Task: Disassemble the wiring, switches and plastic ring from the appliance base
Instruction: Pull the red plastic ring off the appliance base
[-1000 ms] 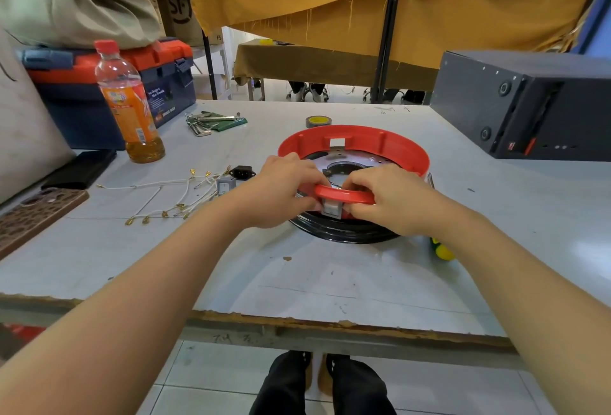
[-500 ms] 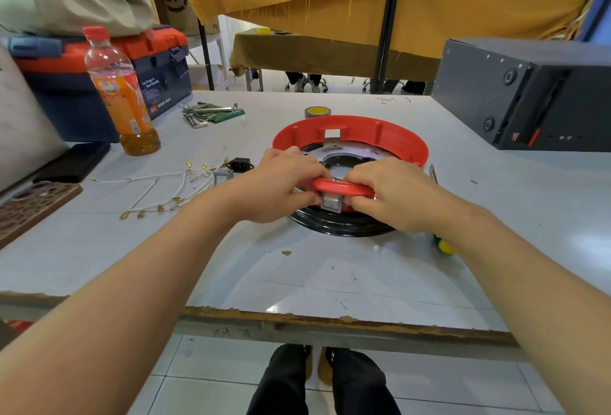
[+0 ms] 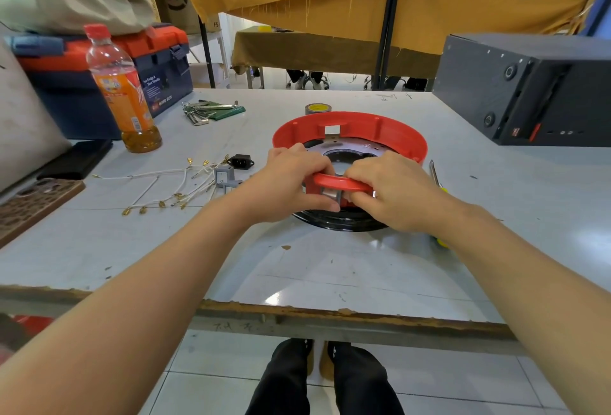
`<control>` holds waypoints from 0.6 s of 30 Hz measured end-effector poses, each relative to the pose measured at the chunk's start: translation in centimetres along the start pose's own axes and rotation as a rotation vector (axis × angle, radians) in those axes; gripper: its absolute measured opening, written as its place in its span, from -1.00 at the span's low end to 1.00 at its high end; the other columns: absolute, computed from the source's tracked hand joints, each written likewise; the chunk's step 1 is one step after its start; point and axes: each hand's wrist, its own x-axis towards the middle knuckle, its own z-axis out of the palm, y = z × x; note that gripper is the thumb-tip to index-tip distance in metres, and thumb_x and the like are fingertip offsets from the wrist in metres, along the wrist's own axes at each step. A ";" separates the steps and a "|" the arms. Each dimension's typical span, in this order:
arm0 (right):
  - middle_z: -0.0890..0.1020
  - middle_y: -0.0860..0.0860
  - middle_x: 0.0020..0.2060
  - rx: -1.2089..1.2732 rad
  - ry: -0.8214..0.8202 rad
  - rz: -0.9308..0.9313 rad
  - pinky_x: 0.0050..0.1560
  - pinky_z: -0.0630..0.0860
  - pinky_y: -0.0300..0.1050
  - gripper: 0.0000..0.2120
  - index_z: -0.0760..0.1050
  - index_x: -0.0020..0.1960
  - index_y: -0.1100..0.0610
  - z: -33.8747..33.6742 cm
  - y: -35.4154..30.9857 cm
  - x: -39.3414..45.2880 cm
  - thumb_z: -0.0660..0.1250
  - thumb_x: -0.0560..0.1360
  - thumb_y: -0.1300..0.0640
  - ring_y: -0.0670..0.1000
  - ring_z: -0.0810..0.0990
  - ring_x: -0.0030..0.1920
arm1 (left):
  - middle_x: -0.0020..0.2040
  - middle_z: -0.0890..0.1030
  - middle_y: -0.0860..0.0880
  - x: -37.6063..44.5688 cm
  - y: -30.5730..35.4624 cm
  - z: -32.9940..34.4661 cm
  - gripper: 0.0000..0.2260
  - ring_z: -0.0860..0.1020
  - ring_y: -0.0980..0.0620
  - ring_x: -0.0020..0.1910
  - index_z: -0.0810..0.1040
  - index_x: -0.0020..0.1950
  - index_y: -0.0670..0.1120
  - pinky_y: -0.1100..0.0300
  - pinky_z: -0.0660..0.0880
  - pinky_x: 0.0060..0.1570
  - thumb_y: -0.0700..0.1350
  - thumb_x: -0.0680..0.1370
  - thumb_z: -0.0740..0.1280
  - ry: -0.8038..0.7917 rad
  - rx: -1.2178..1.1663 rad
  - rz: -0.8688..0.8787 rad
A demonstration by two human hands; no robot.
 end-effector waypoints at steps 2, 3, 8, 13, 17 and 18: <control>0.41 -0.09 -0.35 -0.013 0.002 -0.002 -0.26 0.17 -0.12 -0.87 0.39 -0.23 0.07 0.1 0.1 0.0 0.24 0.50 0.14 0.02 0.38 -0.28 | -0.14 0.54 0.04 -0.1 0.0 0.0 -0.75 0.32 0.08 -0.11 0.52 -0.03 0.01 0.23 0.07 -0.14 0.12 0.42 0.43 0.012 0.005 0.007; 0.41 -0.09 -0.34 -0.021 0.004 -0.002 -0.25 0.19 -0.12 -0.89 0.43 -0.21 0.10 0.2 0.1 0.0 0.24 0.49 0.14 0.02 0.39 -0.27 | -0.14 0.54 0.04 0.0 -0.1 0.0 -0.74 0.32 0.08 -0.11 0.52 -0.03 0.00 0.22 0.08 -0.14 0.12 0.42 0.43 0.015 0.007 0.012; 0.47 -0.07 -0.30 -0.046 0.014 -0.015 -0.21 0.21 -0.12 -0.88 0.52 -0.13 0.13 0.3 0.4 0.1 0.24 0.50 0.12 0.04 0.45 -0.22 | -0.16 0.54 0.05 0.0 -0.3 0.0 -0.74 0.32 0.08 -0.13 0.53 -0.06 -0.01 0.36 0.16 -0.10 0.11 0.41 0.45 0.021 -0.017 0.017; 0.47 -0.08 -0.33 -0.047 0.011 -0.014 -0.23 0.17 -0.14 -0.88 0.49 -0.16 0.11 0.4 0.6 0.1 0.23 0.50 0.09 0.03 0.44 -0.26 | -0.15 0.53 0.07 0.0 -0.2 0.0 -0.75 0.32 0.11 -0.11 0.54 -0.05 0.01 0.32 0.17 -0.12 0.11 0.41 0.45 0.001 -0.035 -0.010; 0.35 -0.14 -0.44 -0.046 -0.011 0.010 -0.38 0.12 -0.17 -0.79 0.29 -0.30 -0.04 0.2 0.3 0.2 0.22 0.49 0.05 -0.11 0.34 -0.40 | -0.12 0.49 0.19 0.0 -0.4 -1.2 -0.77 0.37 0.17 -0.07 0.55 0.06 0.03 0.33 0.24 -0.11 0.02 0.45 0.44 -0.112 -0.048 -0.039; 0.34 -0.15 -0.45 -0.052 -0.004 0.018 -0.41 0.11 -0.20 -0.74 0.23 -0.33 -0.07 0.2 0.2 0.2 0.22 0.49 0.05 -0.14 0.33 -0.42 | -0.08 0.49 0.20 0.0 -0.6 -1.6 -0.78 0.39 0.19 -0.04 0.55 0.10 0.04 0.35 0.28 -0.08 -0.03 0.47 0.42 -0.146 -0.054 -0.040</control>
